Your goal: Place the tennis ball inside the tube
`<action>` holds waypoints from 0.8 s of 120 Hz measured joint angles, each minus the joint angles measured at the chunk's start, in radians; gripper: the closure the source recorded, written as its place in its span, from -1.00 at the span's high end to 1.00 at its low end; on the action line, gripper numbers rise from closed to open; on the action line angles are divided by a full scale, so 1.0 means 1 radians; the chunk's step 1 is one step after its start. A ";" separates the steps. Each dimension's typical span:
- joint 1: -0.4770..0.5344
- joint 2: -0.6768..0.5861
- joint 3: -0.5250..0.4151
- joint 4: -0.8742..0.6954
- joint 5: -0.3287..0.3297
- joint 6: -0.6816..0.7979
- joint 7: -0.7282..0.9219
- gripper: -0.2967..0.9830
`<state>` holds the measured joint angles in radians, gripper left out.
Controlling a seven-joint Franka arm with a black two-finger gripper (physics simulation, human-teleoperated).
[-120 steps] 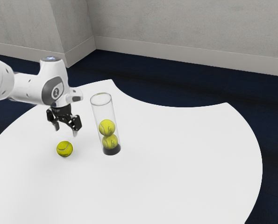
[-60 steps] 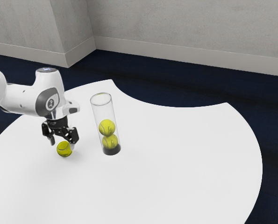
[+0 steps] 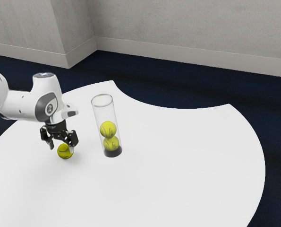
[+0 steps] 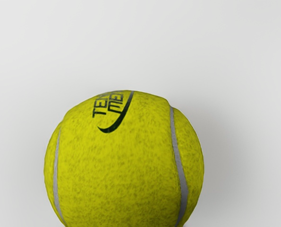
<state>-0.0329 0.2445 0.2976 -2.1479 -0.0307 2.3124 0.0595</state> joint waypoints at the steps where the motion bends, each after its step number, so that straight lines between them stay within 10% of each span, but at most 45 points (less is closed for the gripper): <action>1: 0.001 0.002 0.000 0.000 -0.001 0.001 0.000 0.54; 96: 0.021 0.046 -0.023 -0.002 -0.039 0.052 0.011 0.54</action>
<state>-0.0119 0.2907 0.2750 -2.1499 -0.0701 2.3649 0.0703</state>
